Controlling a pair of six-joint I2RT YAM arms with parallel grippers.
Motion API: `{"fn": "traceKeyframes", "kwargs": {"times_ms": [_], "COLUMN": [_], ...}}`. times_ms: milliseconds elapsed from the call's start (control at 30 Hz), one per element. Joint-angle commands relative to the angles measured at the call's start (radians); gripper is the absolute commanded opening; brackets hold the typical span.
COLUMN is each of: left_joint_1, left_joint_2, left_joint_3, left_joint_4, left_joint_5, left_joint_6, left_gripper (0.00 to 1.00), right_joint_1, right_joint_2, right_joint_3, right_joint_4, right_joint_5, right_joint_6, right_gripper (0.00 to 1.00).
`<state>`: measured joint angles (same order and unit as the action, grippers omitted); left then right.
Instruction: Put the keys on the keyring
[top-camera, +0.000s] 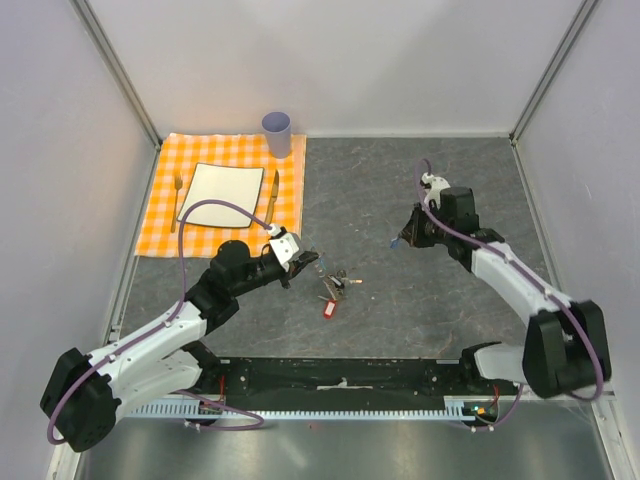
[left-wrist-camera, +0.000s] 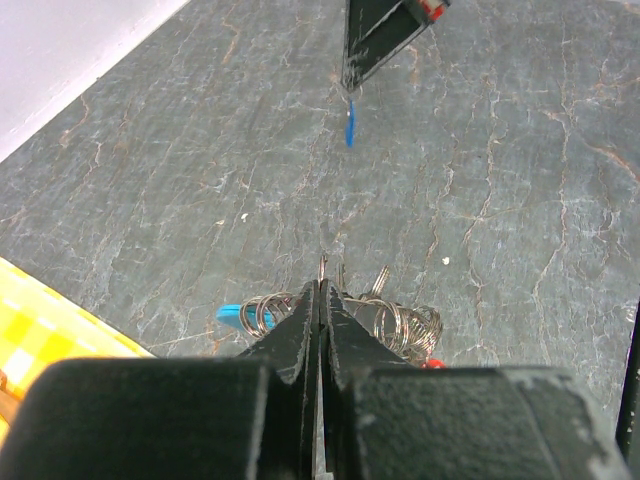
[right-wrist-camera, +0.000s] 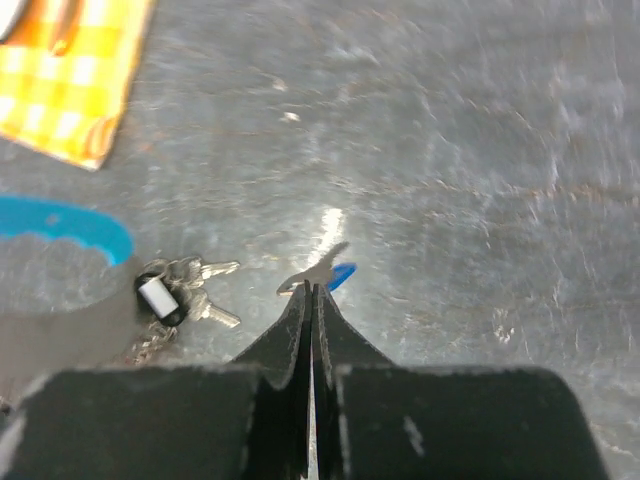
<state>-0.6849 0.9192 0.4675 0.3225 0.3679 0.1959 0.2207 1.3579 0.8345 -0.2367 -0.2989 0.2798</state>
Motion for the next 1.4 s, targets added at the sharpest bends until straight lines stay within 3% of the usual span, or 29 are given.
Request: {"fn": "traceKeyframes", "kwargs": {"times_ms": [0, 267, 567, 967, 1367], "left_joint_1": [0.002, 0.002, 0.002, 0.001, 0.002], "left_joint_2": [-0.008, -0.005, 0.053, 0.102, 0.194], "left_joint_3": [0.019, 0.048, 0.108, 0.148, 0.14], "left_joint_4": [0.029, 0.01, 0.007, -0.003, 0.023], "left_joint_5": [0.019, 0.028, 0.129, 0.301, 0.48], "left_joint_6": [0.03, 0.046, 0.043, 0.08, 0.163], "left_gripper": [0.02, 0.02, 0.02, 0.02, 0.02], "right_joint_1": [0.074, 0.169, 0.192, 0.259, 0.361], "right_joint_2": [-0.204, -0.482, -0.519, -0.467, -0.411], "right_joint_3": [-0.122, -0.373, -0.431, -0.359, -0.273], "right_joint_4": [0.247, 0.685, 0.939, 0.852, 0.564], "right_joint_5": [-0.057, -0.187, -0.443, -0.602, -0.527], "right_joint_6": [-0.168, -0.249, -0.148, -0.178, -0.384], "right_gripper": [0.0, 0.0, 0.01, 0.0, 0.0]}}
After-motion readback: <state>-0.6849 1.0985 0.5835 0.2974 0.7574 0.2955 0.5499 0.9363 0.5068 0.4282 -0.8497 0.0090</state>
